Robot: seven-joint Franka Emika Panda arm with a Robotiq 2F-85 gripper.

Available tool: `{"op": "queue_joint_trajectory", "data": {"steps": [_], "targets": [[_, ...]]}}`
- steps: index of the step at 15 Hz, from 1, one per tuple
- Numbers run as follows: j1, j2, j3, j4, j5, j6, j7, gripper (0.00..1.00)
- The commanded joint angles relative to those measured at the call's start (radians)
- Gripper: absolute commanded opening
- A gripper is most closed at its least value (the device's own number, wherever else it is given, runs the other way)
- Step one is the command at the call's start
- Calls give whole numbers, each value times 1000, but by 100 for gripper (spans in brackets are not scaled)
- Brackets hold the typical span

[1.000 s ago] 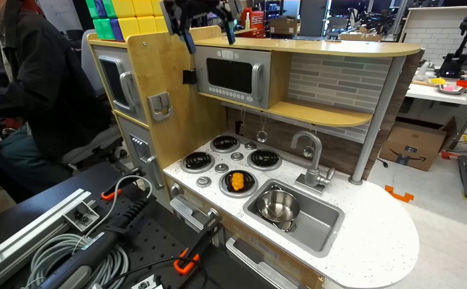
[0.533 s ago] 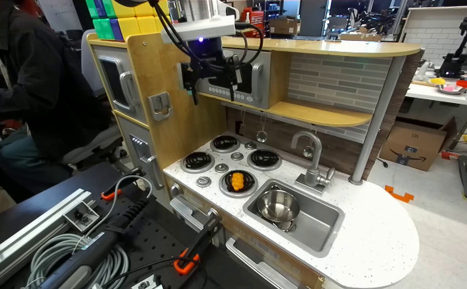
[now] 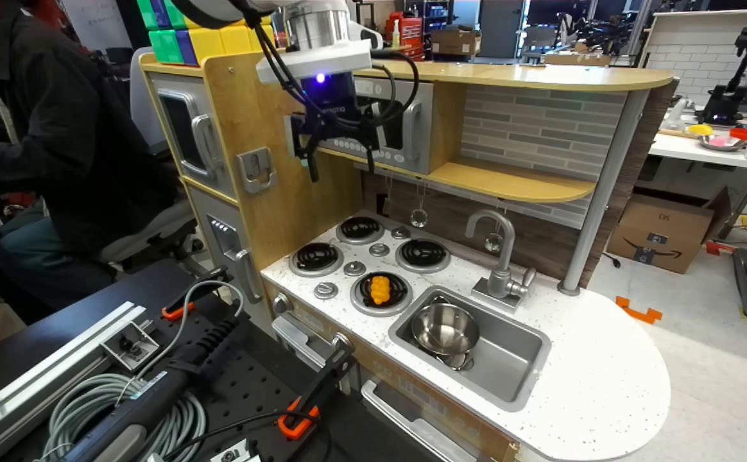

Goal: Pick the yellow toy on the stove and put it in the pot

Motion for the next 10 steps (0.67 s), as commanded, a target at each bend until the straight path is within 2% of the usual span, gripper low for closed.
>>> {"op": "queue_joint_trajectory", "data": {"steps": [1,7,8,9,10], "targets": [[20,138,-45,69,-95,-77,143,100],[-17,312,-81,163,-70,-23,149,100],[-20,325,-82,176,-68,-28,139,100],[-15,282,-80,124,-69,-32,145,100],[-17,301,-81,141,-68,-32,145,100]]}}
